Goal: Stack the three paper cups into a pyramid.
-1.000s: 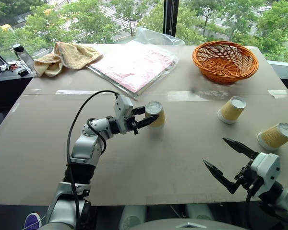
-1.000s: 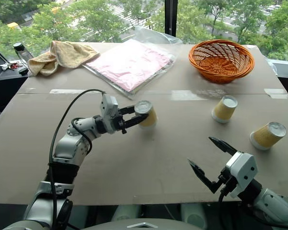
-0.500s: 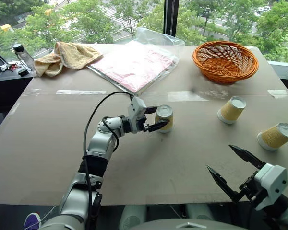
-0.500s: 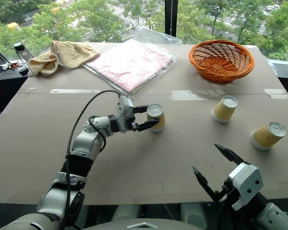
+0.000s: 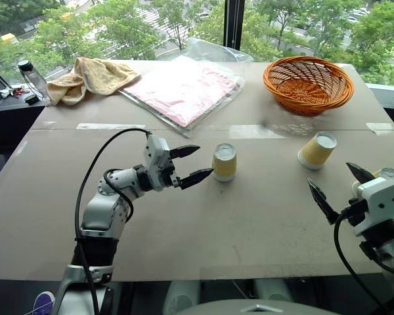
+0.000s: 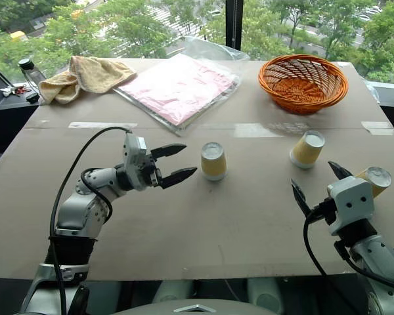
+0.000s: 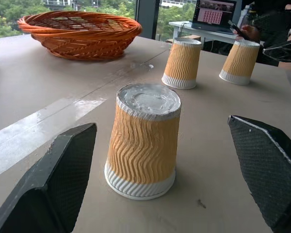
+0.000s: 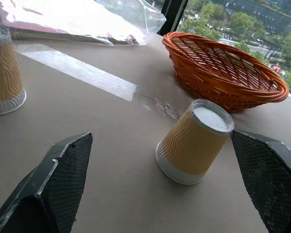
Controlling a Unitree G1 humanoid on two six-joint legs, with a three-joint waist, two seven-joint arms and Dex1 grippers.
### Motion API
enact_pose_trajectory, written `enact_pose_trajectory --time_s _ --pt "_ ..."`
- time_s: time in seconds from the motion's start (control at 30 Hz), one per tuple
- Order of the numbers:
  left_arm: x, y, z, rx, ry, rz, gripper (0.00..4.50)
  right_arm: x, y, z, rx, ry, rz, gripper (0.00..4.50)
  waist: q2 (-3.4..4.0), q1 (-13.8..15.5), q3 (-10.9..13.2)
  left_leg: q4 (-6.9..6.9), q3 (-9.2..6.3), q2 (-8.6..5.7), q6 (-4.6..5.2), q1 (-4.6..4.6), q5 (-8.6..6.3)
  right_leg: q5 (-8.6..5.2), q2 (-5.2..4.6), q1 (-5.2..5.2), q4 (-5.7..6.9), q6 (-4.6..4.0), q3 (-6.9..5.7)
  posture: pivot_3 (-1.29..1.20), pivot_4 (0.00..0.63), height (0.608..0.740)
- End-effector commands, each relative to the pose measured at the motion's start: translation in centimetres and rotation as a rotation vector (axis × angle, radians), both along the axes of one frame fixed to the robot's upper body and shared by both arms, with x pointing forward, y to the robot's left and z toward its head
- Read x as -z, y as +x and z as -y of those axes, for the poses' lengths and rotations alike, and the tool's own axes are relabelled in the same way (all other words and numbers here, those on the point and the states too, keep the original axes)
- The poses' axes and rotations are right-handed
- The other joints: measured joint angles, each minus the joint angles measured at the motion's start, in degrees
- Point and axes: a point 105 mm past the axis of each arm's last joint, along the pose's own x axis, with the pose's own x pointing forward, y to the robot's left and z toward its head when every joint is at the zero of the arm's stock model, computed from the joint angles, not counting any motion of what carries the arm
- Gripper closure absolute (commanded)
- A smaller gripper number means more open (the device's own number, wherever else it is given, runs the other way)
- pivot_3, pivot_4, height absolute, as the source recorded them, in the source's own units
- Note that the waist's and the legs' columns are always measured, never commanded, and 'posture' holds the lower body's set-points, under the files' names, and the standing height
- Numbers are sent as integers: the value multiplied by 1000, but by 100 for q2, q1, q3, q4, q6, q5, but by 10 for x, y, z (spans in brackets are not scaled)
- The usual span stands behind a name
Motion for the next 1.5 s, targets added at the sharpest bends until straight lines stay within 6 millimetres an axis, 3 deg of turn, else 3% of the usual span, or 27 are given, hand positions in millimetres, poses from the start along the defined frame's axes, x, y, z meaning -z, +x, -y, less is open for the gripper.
enact_pose_trajectory --time_s 0.03,0.4,0.8,0.9,1.0,1.03,1.17,1.2,1.33,1.4,1.5 --pt "-19 -26 -1 110 -21 30 52 -10 17 20 87 50 4 0 8 6 5 0 -2 0 0 -1 0 0 0 -1 0 0 -1 0 150 740" --pt "-26 -51 13 158 -79 -36 52 -12 55 36 138 161 -44 0 15 -18 9 -4 -4 0 1 -4 0 1 2 -4 0 2 -4 0 150 740" --pt "-30 -53 19 181 -93 -43 52 -12 108 17 206 202 -104 0 19 -19 11 -5 3 -1 1 -17 0 8 4 -19 1 14 4 0 150 740" --pt "-31 -54 18 172 -95 -44 0 -12 111 14 202 224 -123 709 20 -18 12 -6 3 -2 1 -28 0 13 4 -29 1 22 4 0 150 740" --pt "-30 -54 17 160 -94 -45 0 -14 109 12 195 227 -124 2109 20 -28 12 -10 4 -1 1 -28 0 13 4 -33 1 22 5 0 150 740" --pt "-29 -53 16 153 -90 -42 0 -15 107 12 191 226 -123 2367 21 -29 12 -11 4 -1 1 -28 0 13 4 -34 2 22 5 0 150 740" --pt "-28 -47 12 89 -90 -11 0 -24 99 8 138 221 -98 2367 21 -27 12 -11 5 -1 1 -28 0 13 4 -35 3 22 6 0 150 740" --pt "-27 -44 10 59 -77 17 0 -25 97 5 117 221 -97 2367 22 -28 13 -11 5 -1 1 -28 0 12 4 -35 3 21 5 0 150 740" --pt "-17 -45 -4 21 -78 25 0 -43 70 -49 -223 176 -71 2367 28 -39 16 -11 9 -1 1 -29 0 12 4 -36 1 22 9 0 150 740" --pt "-13 -52 -13 54 -74 -29 0 -43 59 -76 -361 145 -90 2367 28 -86 17 -17 8 2 1 -27 0 12 7 -40 2 22 10 0 150 740" --pt "-11 -57 -26 52 -66 -38 0 -37 54 -97 -451 77 -120 2367 28 -140 17 -20 4 7 1 -25 0 3 10 -42 4 5 6 0 150 740"
